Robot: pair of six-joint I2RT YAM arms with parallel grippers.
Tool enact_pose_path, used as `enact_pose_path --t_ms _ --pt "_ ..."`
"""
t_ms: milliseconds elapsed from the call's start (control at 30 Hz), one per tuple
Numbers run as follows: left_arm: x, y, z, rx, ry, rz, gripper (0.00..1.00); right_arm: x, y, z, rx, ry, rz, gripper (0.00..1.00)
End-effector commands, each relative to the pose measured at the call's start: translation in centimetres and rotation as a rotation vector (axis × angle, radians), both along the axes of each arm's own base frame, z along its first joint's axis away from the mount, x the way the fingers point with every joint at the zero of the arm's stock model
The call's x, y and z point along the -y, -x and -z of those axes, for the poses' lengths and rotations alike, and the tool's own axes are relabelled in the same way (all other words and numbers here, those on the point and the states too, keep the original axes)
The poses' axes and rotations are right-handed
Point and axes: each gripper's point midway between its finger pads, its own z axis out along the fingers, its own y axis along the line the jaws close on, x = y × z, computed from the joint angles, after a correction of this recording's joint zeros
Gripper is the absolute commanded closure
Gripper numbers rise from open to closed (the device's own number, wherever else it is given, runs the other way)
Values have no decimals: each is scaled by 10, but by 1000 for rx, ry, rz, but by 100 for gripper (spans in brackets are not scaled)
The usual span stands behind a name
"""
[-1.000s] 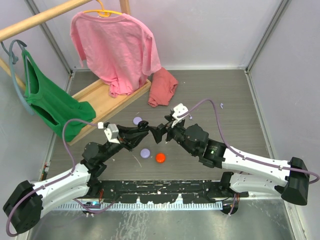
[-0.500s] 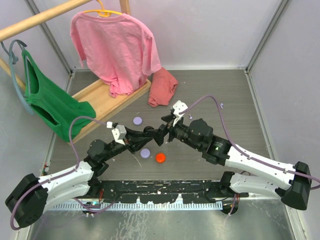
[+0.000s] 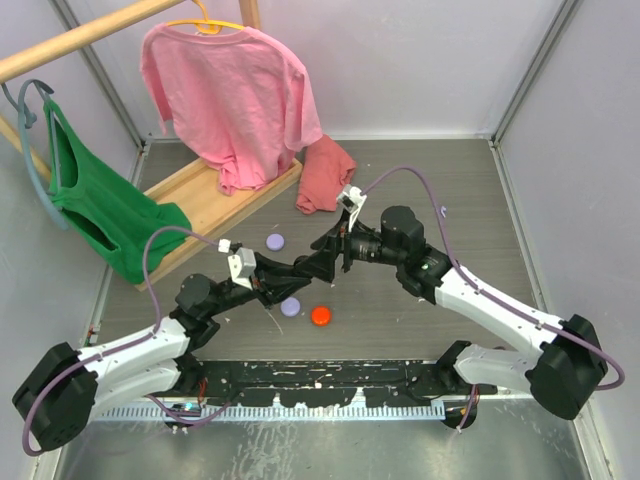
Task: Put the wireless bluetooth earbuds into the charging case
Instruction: Close the charging case, then place the charging case at the center of the board.
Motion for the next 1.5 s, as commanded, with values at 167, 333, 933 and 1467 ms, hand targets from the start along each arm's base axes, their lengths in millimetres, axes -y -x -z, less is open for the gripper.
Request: enact_pose_path --t_ms 167,333,933,1467 --pt "3 -8 -27 11 80 -17 99 -13 40 -35 -4 -128 -291 8" --pt "4 -19 -11 -91 73 -58 99 -10 44 -38 11 -136 -307 9" --pt "-6 -29 77 -665 -110 -212 96 45 -31 21 8 118 252 9" --pt "4 -35 154 -1072 -425 -321 88 95 -46 80 -15 278 509 9"
